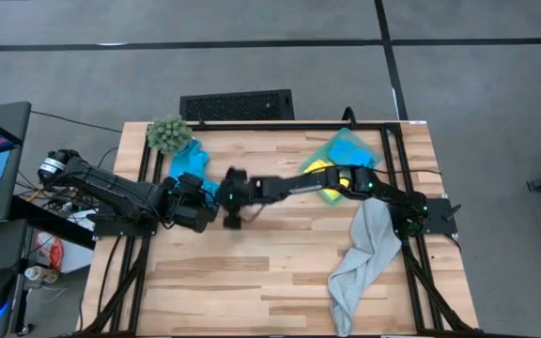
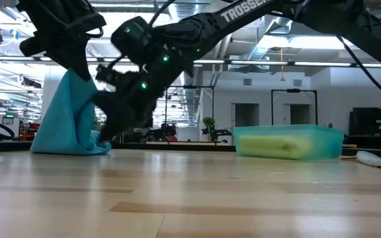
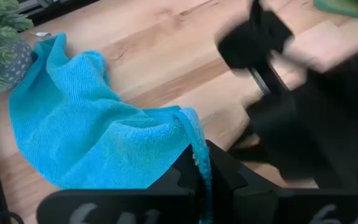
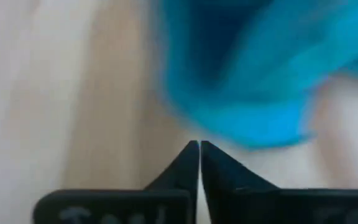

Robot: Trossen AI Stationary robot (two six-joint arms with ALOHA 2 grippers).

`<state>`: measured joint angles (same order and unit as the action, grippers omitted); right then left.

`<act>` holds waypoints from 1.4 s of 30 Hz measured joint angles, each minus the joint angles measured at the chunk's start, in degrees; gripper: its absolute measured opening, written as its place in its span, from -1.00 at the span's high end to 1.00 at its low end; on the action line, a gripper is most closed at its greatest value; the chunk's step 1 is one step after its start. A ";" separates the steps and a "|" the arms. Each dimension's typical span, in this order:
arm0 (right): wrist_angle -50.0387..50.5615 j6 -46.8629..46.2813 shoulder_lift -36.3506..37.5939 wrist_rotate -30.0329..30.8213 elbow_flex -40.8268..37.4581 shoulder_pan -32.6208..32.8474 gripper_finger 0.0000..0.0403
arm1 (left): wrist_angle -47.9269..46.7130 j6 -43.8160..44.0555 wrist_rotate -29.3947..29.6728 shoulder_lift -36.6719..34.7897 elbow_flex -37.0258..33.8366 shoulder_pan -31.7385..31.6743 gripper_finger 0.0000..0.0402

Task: Fold microfiber towels
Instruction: Fold the blue towel

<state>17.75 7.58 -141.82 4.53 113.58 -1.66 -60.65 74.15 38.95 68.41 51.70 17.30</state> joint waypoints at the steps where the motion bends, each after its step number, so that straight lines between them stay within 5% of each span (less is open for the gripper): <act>1: -1.27 -1.83 0.23 0.41 0.05 -0.87 0.75 | 0.05 -0.02 -0.05 0.01 0.00 0.03 1.00; 10: -5.49 -11.86 -0.13 0.83 0.11 -5.79 0.13 | -0.34 -0.13 0.41 -0.01 0.00 0.04 1.00; 18: -9.37 -14.79 -2.44 1.39 0.55 -6.08 -0.03 | -0.37 -0.17 0.83 -0.01 0.00 0.04 1.00; 28: -7.36 -19.08 -4.55 -0.26 0.31 -6.19 0.10 | -0.34 -0.46 0.91 -0.01 0.00 0.04 1.00; 37: -4.64 -19.00 -4.71 -1.02 0.57 -4.99 0.90 | -0.34 -0.92 0.89 -0.01 0.00 0.04 1.00; 42: 3.30 -17.06 -1.65 -2.91 0.33 -3.39 0.97 | 0.06 -0.92 0.75 -0.01 0.00 0.04 1.00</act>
<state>21.05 -9.48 -143.47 1.62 113.90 -5.05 -60.60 73.23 39.70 68.40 51.70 17.34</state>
